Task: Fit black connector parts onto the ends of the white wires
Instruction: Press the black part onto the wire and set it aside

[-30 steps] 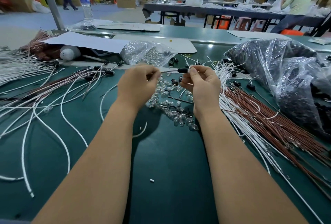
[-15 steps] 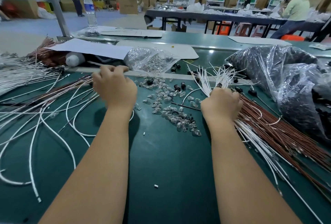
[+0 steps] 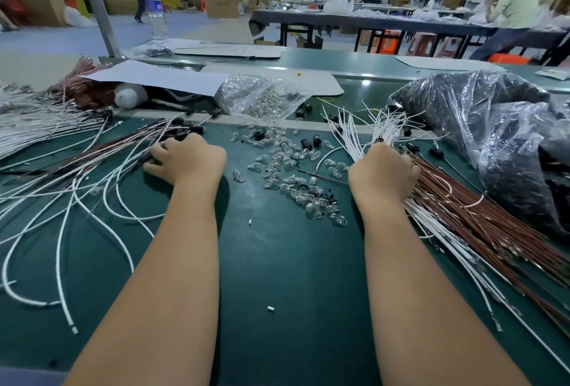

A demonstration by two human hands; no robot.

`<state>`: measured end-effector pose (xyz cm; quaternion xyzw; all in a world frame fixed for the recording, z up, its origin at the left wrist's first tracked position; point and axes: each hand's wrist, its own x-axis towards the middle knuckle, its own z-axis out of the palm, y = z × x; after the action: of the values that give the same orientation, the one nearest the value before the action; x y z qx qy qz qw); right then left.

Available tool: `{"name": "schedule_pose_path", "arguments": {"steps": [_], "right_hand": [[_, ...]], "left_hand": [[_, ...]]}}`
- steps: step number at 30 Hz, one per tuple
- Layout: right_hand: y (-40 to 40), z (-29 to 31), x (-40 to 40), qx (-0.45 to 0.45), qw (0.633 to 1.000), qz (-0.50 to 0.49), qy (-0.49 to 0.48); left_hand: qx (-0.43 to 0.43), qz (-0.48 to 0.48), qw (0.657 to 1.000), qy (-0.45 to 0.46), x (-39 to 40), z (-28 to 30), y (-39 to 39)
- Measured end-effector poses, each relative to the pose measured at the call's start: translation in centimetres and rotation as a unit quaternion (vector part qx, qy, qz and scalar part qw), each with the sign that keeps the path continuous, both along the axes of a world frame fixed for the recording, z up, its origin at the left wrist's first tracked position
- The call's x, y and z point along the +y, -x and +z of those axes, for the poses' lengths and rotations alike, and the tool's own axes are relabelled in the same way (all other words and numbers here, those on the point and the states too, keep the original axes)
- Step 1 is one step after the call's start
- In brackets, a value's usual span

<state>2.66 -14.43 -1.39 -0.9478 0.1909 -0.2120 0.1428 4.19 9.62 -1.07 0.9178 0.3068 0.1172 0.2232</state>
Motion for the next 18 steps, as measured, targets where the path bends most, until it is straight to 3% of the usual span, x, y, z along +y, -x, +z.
{"name": "schedule_pose_path", "arguments": {"steps": [3, 6, 10, 14, 18], "right_hand": [[0.0, 0.1, 0.1, -0.037, 0.999, -0.014, -0.021], [-0.1, 0.4, 0.4, -0.139, 0.99, -0.002, -0.02], [-0.2, 0.5, 1.4, -0.208, 0.966, 0.15, -0.012], [0.3, 0.8, 2.2, -0.24, 0.936, 0.256, -0.015], [0.3, 1.1, 1.9, -0.272, 0.937, 0.22, -0.009]], "left_hand": [[-0.057, -0.056, 0.996, -0.038, -1.8, 0.4, 0.0], [-0.17, -0.154, 0.972, -0.059, -4.4, 0.7, 0.0], [-0.292, -0.297, 0.906, -0.073, -7.0, 0.7, 0.5], [-0.28, -0.332, 0.891, -0.129, -7.8, 0.6, 0.2], [-0.276, -0.336, 0.891, -0.127, -6.8, 0.5, 0.0]]}}
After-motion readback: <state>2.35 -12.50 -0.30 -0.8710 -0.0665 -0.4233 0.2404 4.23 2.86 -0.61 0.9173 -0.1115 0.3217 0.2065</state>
